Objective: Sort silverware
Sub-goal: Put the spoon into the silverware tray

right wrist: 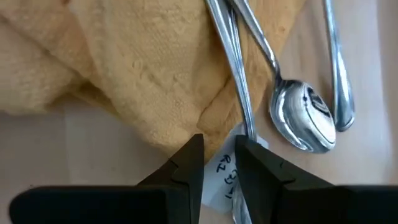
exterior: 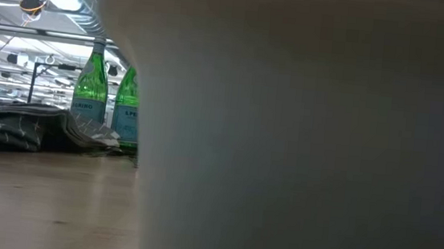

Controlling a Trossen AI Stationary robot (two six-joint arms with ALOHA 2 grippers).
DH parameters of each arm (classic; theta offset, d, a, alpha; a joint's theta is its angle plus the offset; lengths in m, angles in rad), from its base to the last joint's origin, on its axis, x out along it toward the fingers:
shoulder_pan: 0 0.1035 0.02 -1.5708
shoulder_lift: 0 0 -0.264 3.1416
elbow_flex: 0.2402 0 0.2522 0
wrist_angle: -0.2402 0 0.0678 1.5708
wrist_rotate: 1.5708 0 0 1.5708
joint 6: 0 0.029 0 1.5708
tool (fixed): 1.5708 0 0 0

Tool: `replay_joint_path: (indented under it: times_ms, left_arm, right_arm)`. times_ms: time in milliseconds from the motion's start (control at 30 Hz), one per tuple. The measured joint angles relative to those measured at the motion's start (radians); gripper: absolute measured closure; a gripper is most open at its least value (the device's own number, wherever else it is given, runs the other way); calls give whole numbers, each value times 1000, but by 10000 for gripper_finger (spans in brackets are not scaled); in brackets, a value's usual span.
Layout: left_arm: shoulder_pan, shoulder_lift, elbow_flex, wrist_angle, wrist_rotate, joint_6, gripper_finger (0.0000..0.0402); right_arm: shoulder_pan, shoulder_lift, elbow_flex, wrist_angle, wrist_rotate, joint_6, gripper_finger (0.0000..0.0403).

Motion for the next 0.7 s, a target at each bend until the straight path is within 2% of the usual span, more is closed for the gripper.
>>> replay_joint_path:
  times_ms: [233,433,700]
  left_arm:
    - [-2,-109,0,-369,-8,27,300]
    - [3,-184,0,-615,-27,27,300]
    - [25,-221,0,-760,-46,56,300]
  right_arm:
    - [0,-6,2,-7,51,27,308]
    - [1,-21,24,-98,59,48,308]
    - [0,-21,71,-62,85,31,308]
